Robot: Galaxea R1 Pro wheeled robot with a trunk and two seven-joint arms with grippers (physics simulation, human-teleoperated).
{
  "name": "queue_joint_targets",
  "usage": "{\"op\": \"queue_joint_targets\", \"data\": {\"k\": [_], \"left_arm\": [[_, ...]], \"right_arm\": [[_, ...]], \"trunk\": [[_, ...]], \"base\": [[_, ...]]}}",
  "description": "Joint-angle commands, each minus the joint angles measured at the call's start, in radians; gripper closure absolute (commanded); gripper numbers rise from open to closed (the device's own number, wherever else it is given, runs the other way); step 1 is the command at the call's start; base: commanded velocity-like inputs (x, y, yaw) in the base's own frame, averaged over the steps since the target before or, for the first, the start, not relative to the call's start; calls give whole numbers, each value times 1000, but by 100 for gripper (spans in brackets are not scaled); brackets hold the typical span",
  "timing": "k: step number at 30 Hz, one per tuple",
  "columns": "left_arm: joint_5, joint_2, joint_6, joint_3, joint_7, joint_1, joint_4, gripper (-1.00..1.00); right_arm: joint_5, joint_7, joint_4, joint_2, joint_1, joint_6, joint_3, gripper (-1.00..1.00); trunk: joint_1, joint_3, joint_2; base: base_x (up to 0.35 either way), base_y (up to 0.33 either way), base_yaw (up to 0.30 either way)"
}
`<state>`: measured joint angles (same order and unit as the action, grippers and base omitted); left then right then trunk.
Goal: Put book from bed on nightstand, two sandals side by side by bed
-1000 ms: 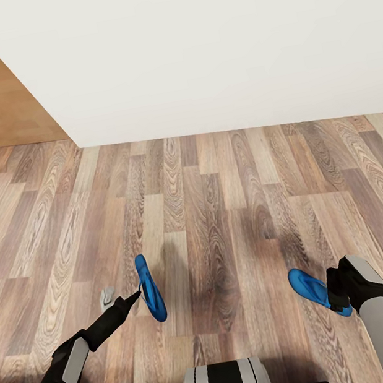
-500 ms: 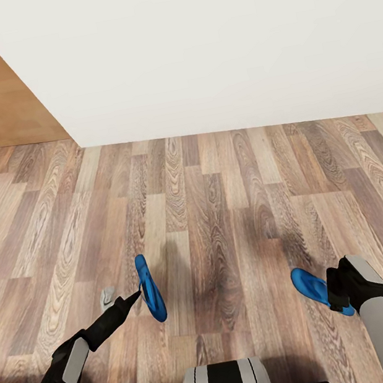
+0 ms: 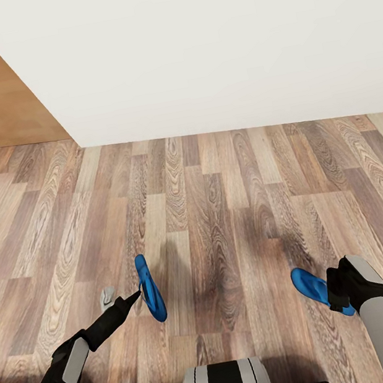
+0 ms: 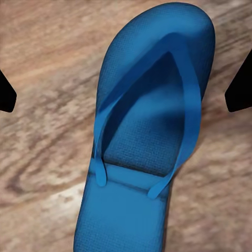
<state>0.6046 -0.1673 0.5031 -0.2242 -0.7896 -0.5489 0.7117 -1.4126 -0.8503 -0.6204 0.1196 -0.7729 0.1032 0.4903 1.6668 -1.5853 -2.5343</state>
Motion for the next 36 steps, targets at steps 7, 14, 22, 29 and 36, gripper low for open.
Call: {"op": "queue_joint_targets", "data": {"k": [7,14,22,29,36], "left_arm": [[3,0,5,-1,3,0,0,100],[3,8,5,-1,3,0,0,100],[3,8,5,-1,3,0,0,100],[3,8,5,-1,3,0,0,100],[3,8,5,-1,3,0,0,100]], "right_arm": [[-11,-1,-1,0,0,10,0,-100],[-11,-1,-1,-16,0,10,-1,-100],[-11,-2,-1,-20,0,10,0,-100],[-11,-1,-1,-21,0,10,0,-100],[-11,-1,-1,-21,0,10,0,-100]], "trunk": [[0,-1,0],[0,-1,0],[0,-1,0],[0,-1,0],[0,-1,0]], "base": [[0,0,0],[0,0,0],[0,0,0],[0,0,0],[100,74,0]]}}
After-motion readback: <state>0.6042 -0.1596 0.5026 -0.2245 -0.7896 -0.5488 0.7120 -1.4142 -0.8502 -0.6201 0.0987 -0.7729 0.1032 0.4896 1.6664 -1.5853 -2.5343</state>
